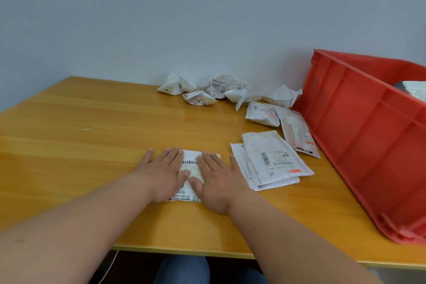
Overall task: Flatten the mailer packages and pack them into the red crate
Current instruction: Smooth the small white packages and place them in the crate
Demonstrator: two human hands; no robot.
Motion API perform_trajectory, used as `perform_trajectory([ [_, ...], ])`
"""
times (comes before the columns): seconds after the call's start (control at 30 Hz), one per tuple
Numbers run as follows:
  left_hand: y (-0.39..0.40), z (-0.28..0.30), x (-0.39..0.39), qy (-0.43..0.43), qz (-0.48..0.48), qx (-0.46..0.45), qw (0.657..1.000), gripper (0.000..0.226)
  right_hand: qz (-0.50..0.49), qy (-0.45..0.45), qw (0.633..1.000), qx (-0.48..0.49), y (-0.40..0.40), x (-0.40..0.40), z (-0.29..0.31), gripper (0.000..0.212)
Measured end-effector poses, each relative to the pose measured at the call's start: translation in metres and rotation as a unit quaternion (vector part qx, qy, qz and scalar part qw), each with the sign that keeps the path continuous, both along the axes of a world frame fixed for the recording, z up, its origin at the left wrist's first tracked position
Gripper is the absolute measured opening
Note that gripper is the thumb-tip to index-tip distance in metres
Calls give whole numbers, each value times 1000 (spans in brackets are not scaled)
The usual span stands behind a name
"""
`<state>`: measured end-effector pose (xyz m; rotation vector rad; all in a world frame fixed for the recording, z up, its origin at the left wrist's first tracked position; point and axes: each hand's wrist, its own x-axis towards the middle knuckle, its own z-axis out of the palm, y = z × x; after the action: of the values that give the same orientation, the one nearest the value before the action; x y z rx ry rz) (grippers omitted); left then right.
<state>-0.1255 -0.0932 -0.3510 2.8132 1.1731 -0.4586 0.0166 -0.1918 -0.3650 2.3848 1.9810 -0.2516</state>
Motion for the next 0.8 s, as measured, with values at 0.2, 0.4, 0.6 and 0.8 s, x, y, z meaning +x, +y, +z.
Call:
perform_trajectory([
  [0.2, 1, 4, 2, 3, 11, -36, 999, 68, -1, -10, 1000, -12, 0, -2, 0, 67],
  [0.4, 15, 36, -13, 49, -22, -160, 986, 105, 6, 28, 997, -70, 4, 8, 16, 59],
  [0.6, 7, 33, -9, 116, -49, -129, 984, 130, -11, 29, 998, -57, -4, 8, 13, 61],
  [0.8, 12, 34, -7, 113, -54, -126, 984, 114, -19, 13, 999, -34, -12, 3, 3, 78],
])
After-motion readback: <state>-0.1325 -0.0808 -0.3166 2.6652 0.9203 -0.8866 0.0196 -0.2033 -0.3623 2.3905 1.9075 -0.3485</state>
